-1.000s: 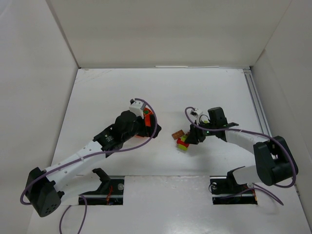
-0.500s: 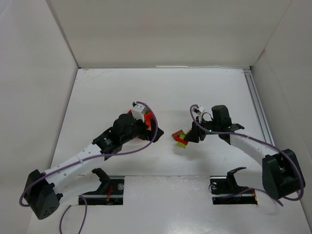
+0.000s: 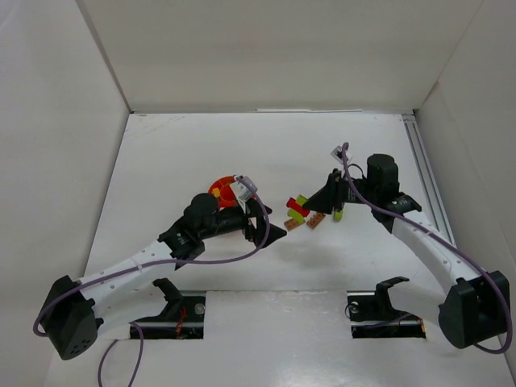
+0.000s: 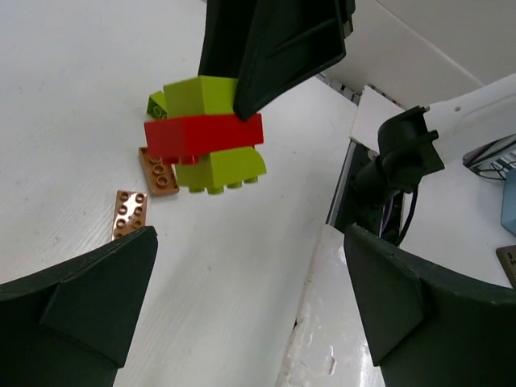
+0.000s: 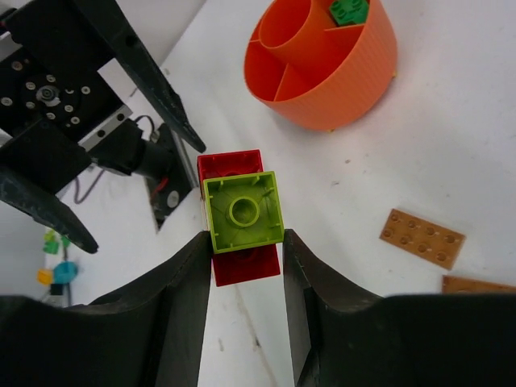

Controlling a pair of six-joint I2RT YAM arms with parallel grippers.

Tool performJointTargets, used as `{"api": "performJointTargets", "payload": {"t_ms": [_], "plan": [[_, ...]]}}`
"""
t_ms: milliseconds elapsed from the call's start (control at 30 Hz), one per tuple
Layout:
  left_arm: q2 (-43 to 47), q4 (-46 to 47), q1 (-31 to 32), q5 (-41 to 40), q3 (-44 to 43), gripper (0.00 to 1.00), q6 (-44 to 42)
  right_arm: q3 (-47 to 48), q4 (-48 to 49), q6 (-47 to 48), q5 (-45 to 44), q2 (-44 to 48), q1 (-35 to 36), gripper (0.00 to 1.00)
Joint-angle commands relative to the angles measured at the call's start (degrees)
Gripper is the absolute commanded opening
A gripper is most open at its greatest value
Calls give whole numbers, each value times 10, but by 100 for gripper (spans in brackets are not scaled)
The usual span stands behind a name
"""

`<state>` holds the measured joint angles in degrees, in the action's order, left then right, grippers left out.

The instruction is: Sort the legos into containers by color

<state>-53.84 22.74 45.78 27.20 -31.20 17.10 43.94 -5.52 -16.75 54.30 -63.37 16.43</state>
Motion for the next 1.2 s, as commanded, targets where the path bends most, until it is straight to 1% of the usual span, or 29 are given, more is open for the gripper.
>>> {"api": "performJointTargets", "payload": {"t_ms": [0,133,300,533,633,767,800,900,933,967,1033,1067,1167], "plan": [[-20,87,2,29,-6,100,-15,25,46,-60,38,15,13,10],[-48,109,2,29,-25,100,-9,31,59,-79,43,25,24,10],[-60,121,2,29,-31,100,-9,31,88,-105,49,26,29,10],[-60,158,2,35,-31,100,13,31,100,-99,49,20,54,10],[-55,175,2,46,-31,96,19,31,100,-99,39,20,54,10],[-67,175,2,66,-31,80,19,31,121,-99,27,25,59,10],[-72,175,2,72,-31,70,24,31,127,-99,27,26,59,10],[-78,186,2,84,-31,54,30,36,151,-104,5,26,59,10],[-78,186,2,91,-31,47,30,36,161,-109,-2,26,64,10],[-78,186,2,91,-31,42,30,36,172,-115,-3,32,64,10],[-78,186,2,98,-31,36,35,36,199,-123,-8,32,64,10],[-78,186,2,98,-26,29,36,36,199,-123,-8,32,64,10],[-78,186,2,98,-20,22,43,36,205,-123,-14,32,64,10]]}}
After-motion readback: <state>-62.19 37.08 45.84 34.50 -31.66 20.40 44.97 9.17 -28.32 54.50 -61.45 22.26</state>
